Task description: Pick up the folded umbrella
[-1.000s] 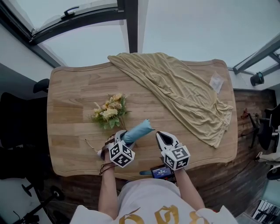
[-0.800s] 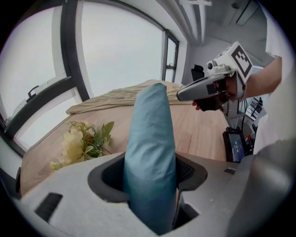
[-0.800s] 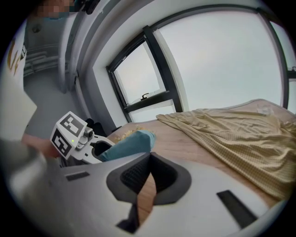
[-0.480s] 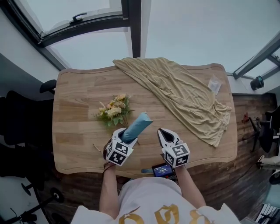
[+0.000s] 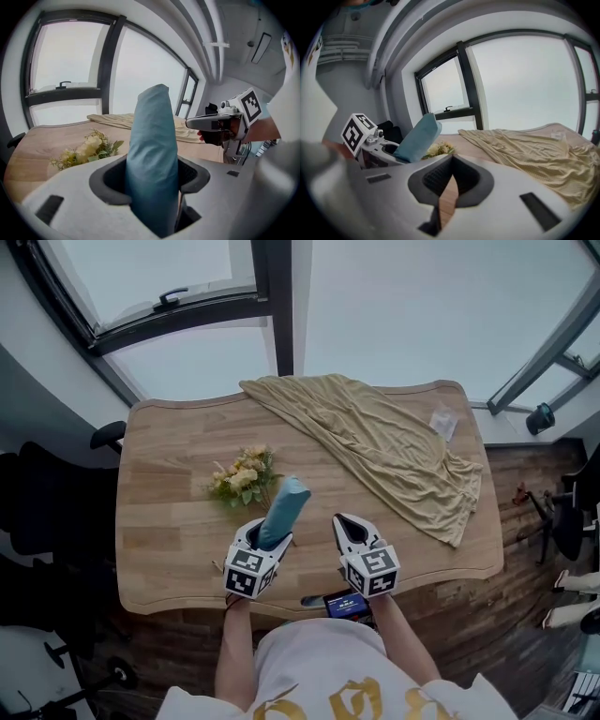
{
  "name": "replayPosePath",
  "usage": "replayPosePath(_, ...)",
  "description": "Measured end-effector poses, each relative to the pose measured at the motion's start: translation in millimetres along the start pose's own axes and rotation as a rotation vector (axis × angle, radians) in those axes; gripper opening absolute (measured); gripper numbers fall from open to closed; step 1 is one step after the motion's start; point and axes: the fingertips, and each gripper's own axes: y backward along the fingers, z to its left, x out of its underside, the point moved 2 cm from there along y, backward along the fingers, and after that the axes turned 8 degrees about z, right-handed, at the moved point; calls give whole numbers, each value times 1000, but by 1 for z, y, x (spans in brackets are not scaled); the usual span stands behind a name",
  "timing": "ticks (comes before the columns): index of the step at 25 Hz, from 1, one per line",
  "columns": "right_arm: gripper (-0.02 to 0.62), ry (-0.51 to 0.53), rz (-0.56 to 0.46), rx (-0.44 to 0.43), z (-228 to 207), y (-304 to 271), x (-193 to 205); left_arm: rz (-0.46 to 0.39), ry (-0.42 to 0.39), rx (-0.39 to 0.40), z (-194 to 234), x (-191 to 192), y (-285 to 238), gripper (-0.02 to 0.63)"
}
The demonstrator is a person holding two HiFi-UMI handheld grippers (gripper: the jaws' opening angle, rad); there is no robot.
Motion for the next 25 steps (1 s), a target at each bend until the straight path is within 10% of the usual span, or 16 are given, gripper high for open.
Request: replayPosePath(25, 11, 64, -125, 42, 68, 102, 13, -430, 162, 122, -79, -7, 110, 275)
